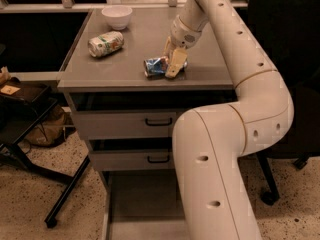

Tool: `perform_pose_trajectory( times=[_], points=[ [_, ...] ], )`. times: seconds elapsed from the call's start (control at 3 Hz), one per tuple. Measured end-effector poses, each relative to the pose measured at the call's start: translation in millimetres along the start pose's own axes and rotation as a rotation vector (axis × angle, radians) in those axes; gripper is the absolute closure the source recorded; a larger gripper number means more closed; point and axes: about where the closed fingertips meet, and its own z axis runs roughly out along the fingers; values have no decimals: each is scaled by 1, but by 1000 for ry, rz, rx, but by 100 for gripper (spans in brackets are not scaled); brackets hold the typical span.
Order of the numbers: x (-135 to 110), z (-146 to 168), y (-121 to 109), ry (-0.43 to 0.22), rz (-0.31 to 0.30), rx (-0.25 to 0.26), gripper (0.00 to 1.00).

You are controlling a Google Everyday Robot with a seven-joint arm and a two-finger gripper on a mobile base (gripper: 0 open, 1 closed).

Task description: Place redbull can into bottom drawer

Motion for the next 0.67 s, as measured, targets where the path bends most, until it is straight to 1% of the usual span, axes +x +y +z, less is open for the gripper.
perform_pose_trajectory(
  times=[0.67],
  points=[
    [0,0,0,0,0,0,100]
  ],
)
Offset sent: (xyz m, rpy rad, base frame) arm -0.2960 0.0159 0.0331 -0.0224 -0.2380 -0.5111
